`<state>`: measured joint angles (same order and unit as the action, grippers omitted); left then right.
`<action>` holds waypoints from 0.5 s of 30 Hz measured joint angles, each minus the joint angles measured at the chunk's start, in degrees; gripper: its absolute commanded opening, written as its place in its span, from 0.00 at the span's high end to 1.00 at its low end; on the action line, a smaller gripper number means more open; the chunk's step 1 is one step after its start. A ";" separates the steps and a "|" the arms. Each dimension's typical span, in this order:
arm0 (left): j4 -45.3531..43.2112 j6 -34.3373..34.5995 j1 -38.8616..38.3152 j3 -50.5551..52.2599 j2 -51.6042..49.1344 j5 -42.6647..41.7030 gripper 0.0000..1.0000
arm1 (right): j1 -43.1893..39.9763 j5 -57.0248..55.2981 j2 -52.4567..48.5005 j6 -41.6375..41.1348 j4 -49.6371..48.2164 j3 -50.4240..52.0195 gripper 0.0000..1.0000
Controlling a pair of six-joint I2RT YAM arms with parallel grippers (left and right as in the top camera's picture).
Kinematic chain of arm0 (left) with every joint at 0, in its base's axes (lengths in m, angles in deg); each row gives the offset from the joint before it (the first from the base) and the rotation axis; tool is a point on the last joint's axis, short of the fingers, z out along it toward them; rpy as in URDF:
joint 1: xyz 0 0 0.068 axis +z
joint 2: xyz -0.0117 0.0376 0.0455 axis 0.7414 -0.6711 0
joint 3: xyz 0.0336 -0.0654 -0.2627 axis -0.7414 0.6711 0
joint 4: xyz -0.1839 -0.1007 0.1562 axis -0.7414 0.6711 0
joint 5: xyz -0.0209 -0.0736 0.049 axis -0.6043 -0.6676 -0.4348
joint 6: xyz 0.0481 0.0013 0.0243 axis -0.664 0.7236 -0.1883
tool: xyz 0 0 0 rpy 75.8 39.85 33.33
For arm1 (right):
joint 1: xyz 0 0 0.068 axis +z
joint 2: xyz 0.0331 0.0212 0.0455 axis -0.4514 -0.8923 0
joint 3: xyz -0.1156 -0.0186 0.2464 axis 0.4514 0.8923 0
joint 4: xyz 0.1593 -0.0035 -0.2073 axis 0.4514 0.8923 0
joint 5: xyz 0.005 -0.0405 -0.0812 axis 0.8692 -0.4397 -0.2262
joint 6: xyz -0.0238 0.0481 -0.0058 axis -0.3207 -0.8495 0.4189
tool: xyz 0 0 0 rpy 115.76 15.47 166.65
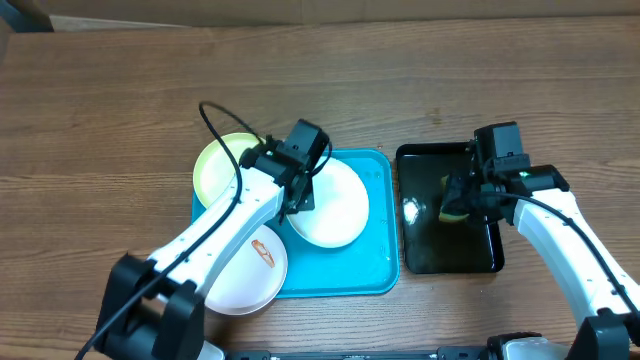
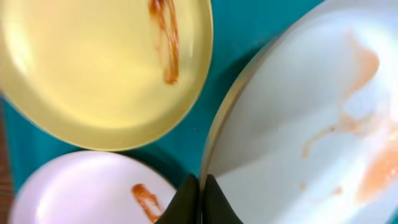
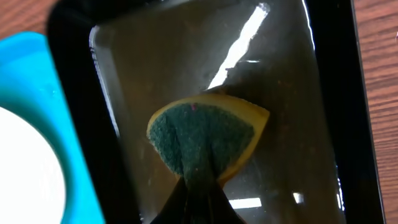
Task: Clean dirty plates on tray and stack at the side
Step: 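Return the sponge to the black tray with the right gripper, then lift the white plate with the left gripper and carry it left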
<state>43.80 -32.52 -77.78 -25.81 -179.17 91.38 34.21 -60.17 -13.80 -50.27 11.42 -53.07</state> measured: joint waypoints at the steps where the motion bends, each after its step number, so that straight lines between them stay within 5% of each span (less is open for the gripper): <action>1: 1.40 -0.09 -1.01 -1.42 0.61 2.21 0.96 | 0.00 -0.39 -0.26 -0.04 -0.26 0.22 0.96; 5: 5.55 -0.15 -5.51 -5.64 1.97 10.93 0.96 | 0.00 -3.52 -2.29 -1.14 -0.90 1.70 0.95; 11: 9.81 -0.20 -12.70 -9.07 2.05 24.37 0.96 | 0.00 -5.42 -4.11 -2.01 -1.38 2.45 0.79; 14: 10.86 -0.35 -16.33 -9.77 2.05 30.73 0.96 | 0.00 -5.86 -4.11 -2.21 -1.44 2.45 0.63; 15: 11.23 -0.37 -17.73 -9.84 2.05 33.18 0.96 | 0.00 -5.90 -4.11 -2.08 -1.51 2.45 0.49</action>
<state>55.03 -32.89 -95.51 -35.64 -177.11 124.56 34.21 -66.07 -17.91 -52.35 9.91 -50.62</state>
